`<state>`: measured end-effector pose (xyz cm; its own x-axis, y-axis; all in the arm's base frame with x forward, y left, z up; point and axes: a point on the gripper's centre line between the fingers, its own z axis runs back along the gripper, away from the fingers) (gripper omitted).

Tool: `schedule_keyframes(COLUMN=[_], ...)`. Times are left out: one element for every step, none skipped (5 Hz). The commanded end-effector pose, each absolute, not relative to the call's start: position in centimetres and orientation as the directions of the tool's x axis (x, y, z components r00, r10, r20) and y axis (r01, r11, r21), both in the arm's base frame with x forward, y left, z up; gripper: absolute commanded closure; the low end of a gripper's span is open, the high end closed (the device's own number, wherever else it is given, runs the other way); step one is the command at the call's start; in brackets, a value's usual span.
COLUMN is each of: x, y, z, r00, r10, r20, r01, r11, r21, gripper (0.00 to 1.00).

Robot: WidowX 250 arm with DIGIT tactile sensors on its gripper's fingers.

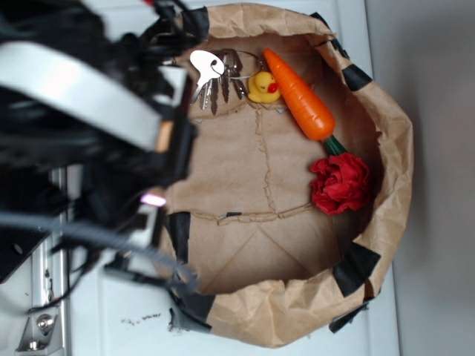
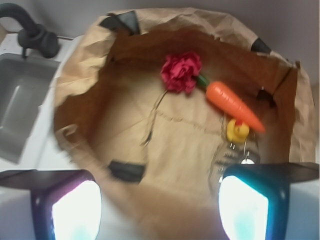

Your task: Grab the silver keys.

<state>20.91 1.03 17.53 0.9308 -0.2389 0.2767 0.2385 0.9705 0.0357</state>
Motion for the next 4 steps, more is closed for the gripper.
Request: schedule_keyframes(x=[21.3, 21.3, 24.8, 26.4], y=[1.4, 1.4, 2.7, 3.5], z=[18.3, 18.3, 14.2, 11.4], r00=[0.925, 0.925, 0.938, 0.944], r10=[-0.221, -0.221, -0.177, -0.164], r20=[0.308, 0.308, 0.297, 0.288], r01=[0.217, 0.217, 0.174, 0.152], r11=[0.975, 0.975, 0.984, 0.986], r21=[0.048, 0.048, 0.038, 0.062], gripper=[0.00, 0.00, 0.00, 0.00])
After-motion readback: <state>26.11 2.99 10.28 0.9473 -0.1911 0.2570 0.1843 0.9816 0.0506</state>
